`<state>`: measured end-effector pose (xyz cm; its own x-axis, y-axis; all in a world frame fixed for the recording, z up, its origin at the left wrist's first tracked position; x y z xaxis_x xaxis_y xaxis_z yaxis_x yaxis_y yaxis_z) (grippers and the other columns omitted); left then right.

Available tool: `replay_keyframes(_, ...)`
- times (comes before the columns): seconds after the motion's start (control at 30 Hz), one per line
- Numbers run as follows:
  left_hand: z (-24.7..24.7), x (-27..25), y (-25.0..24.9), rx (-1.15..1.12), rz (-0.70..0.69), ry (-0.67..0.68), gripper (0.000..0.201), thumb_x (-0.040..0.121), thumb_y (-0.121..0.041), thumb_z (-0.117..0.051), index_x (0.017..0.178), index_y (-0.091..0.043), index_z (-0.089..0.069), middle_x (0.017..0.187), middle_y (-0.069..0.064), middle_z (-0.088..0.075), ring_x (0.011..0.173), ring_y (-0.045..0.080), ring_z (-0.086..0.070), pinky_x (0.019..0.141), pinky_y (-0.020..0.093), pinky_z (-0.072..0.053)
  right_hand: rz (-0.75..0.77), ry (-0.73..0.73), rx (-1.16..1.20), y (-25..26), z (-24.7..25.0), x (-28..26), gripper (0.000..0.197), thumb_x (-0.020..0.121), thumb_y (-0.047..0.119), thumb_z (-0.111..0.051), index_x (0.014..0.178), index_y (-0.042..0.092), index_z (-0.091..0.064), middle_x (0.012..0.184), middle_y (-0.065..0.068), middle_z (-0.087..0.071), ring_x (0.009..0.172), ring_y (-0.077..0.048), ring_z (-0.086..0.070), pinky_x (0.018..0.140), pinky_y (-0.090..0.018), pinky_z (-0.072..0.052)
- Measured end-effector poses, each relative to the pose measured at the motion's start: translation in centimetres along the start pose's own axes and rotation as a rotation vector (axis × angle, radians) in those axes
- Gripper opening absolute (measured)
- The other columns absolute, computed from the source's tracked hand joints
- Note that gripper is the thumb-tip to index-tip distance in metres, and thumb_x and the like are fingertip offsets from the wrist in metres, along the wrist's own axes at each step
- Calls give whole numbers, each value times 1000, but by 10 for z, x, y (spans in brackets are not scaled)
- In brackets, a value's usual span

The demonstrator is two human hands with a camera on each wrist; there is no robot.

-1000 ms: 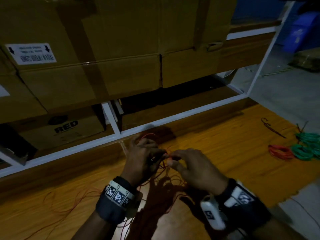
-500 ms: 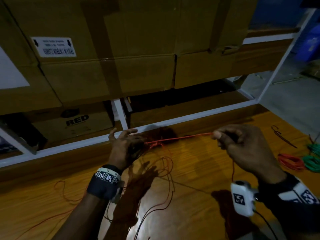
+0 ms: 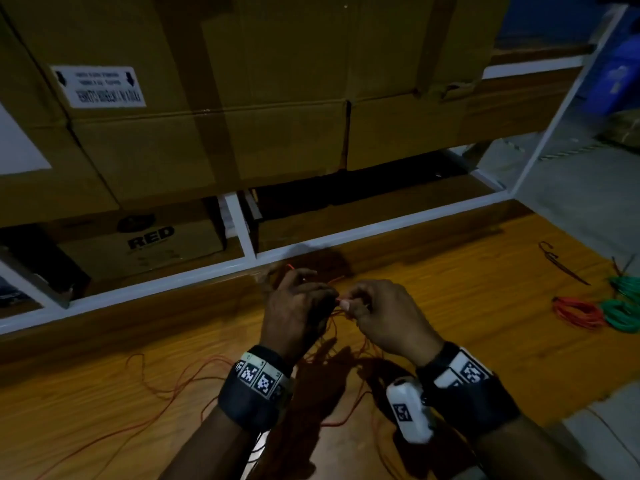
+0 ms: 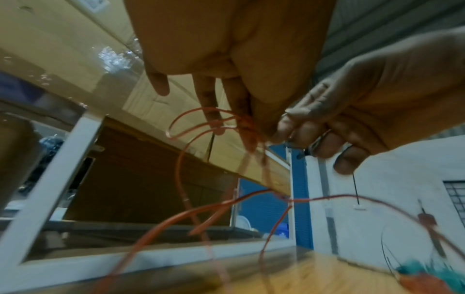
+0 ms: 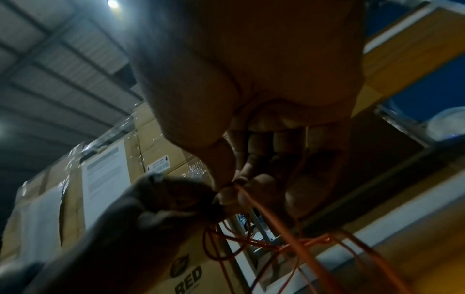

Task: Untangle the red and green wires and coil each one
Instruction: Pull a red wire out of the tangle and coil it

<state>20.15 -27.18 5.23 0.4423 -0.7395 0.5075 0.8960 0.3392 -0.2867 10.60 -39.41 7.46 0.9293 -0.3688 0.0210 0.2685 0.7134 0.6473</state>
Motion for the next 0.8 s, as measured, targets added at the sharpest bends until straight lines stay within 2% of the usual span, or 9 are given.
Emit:
replay_keyframes(0.07,-8,-9,17,-42,7,47,23,91,-42,-63,105,-31,-76,111,-15,-74,120,19,-56,90,61,-48,-8,43,32,-3,1,-2,17,97,36,-67,86,24,-74,83,10,-72,80,-4,-66,72,-38,-58)
replay_keyframes(0.17,-8,-19,34,30,28,70,32,90,-51,-53,109,-38,-74,116,-21,-72,121,16,-54,94,61,-44,34,52,-77,0,14,-13,21,95,37,-68,78,25,-72,75,9,-70,69,-5,-64,66,-43,-59)
replay_keyframes(0.3,9,-23,52,85,53,-80,29,92,-50,-54,103,-38,-78,107,-22,-74,116,14,-55,100,51,-27,92,-91,-167,5,60,-33,18,96,35,-67,82,25,-73,72,4,-70,65,-15,-64,59,-48,-58)
replay_keyframes(0.4,2,-33,88,71,175,-11,41,98,-58,-45,101,-35,-79,104,-16,-75,116,18,-56,100,61,-34,76,-261,-123,3,104,-50,7,93,27,-73,87,28,-77,76,7,-73,66,-17,-68,61,-48,-60)
replay_keyframes(0.5,7,-44,109,72,309,12,50,94,-66,-42,98,-33,-79,103,-10,-75,112,22,-58,100,59,-34,16,-403,-94,-15,136,-58,13,90,21,-76,82,32,-75,74,12,-72,61,-11,-67,59,-45,-59)
replay_keyframes(0.57,20,-41,98,27,339,-51,44,92,-62,-46,100,-33,-78,105,-10,-74,111,22,-59,101,53,-30,3,-348,-73,-26,133,-55,14,90,24,-76,80,34,-74,76,14,-72,68,-6,-67,62,-43,-59)
replay_keyframes(0.63,29,-31,71,-106,283,-83,40,91,-58,-54,119,-36,-71,119,-11,-70,117,19,-59,102,53,-36,2,-226,-69,-32,110,-50,12,92,27,-75,82,34,-73,80,15,-71,74,-2,-65,65,-41,-58)
replay_keyframes(0.73,23,-7,12,-416,174,62,59,91,-59,-64,145,-42,-50,148,-14,-53,139,11,-45,110,44,-41,46,-162,-47,-22,81,-43,12,94,29,-73,83,35,-72,79,14,-69,67,0,-61,58,-32,-51)
replay_keyframes(0.8,12,6,-24,-505,131,172,55,92,-56,-67,143,-39,-54,143,-15,-57,135,5,-48,108,35,-44,110,-164,2,-6,76,-40,12,95,26,-72,84,31,-72,76,11,-68,68,-2,-61,54,-27,-47)
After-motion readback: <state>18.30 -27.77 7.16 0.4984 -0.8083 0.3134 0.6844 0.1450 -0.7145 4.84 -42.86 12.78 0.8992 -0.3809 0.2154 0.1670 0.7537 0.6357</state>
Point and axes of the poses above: each hand's wrist, its own x-axis towards the middle knuckle, its own z-axis out of the back of the hand, y = z × x, the point moved 6 cm from there along x, towards the middle knuckle
